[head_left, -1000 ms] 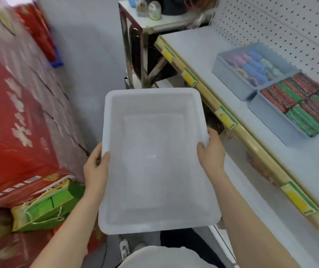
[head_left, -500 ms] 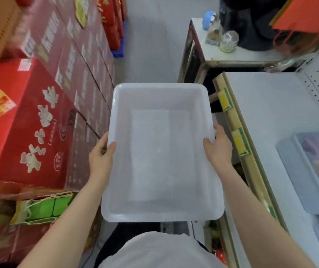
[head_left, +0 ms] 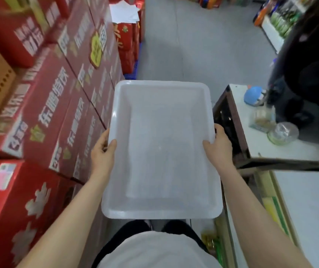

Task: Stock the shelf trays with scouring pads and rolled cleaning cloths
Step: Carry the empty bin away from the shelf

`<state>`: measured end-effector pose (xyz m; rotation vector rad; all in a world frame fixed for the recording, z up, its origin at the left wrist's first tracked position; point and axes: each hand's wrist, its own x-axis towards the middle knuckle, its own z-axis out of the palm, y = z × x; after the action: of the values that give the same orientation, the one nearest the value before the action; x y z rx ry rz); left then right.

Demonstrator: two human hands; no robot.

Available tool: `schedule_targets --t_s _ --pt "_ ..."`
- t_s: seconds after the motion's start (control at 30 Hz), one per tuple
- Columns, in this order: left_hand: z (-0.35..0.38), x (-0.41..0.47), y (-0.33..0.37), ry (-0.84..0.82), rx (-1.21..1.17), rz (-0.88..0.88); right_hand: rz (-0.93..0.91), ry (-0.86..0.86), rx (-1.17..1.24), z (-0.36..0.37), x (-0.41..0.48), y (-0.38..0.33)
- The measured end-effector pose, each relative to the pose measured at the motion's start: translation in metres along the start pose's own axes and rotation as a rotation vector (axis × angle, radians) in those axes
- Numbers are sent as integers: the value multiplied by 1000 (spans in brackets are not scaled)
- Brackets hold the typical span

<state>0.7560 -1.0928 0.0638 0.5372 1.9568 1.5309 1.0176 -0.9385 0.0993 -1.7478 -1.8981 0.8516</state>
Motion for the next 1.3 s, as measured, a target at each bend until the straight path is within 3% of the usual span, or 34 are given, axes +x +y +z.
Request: schedule_targets --t_s 0.8,1.03,1.3 --pt "201 550 150 66 9 39 -55 -11 -30 125 602 -202" --pt "248 714 163 44 64 19 -91 13 -56 179 768 -256" --pt "278 904 216 167 126 -2 -166 -64 -121 257 958 -361"
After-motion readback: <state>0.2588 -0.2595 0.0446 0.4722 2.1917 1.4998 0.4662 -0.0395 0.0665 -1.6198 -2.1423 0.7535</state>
